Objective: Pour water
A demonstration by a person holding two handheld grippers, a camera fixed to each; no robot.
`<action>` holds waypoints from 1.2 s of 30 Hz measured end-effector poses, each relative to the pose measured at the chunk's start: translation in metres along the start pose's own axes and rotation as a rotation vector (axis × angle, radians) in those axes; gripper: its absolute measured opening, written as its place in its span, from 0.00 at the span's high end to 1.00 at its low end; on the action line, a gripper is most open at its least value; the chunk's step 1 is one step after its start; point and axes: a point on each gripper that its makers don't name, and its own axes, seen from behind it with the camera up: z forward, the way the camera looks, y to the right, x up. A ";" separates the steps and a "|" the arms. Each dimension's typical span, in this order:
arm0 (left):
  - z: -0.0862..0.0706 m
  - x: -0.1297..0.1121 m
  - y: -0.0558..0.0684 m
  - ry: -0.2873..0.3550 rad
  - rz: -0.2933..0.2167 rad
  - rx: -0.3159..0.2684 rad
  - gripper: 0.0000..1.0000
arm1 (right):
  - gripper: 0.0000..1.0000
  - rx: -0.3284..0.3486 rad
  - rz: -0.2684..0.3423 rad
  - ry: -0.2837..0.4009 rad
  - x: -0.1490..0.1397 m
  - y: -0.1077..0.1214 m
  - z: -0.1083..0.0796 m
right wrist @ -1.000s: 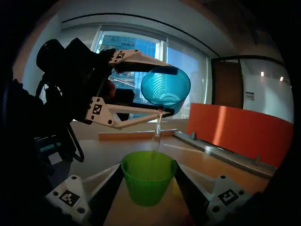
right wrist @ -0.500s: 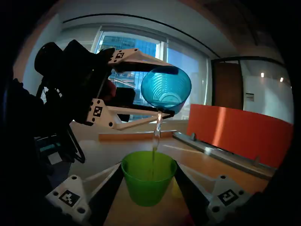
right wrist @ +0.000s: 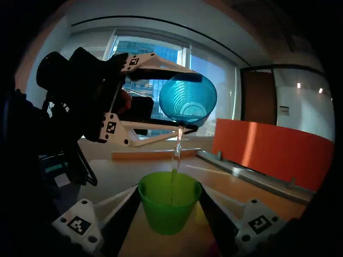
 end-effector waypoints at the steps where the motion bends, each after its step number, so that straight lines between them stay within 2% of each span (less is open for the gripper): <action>1: 0.000 0.000 0.000 0.001 0.006 0.000 0.12 | 0.08 -0.001 0.000 0.000 0.000 0.000 0.000; 9: 0.000 0.001 -0.007 0.003 0.050 0.014 0.12 | 0.09 -0.003 -0.002 0.001 0.000 0.001 -0.001; 30: -0.003 0.002 -0.006 0.000 0.141 0.021 0.12 | 0.09 -0.003 -0.008 0.001 -0.002 0.000 0.000; 36: -0.002 0.003 -0.010 0.002 0.174 0.027 0.12 | 0.09 -0.005 -0.009 0.003 0.000 0.001 0.000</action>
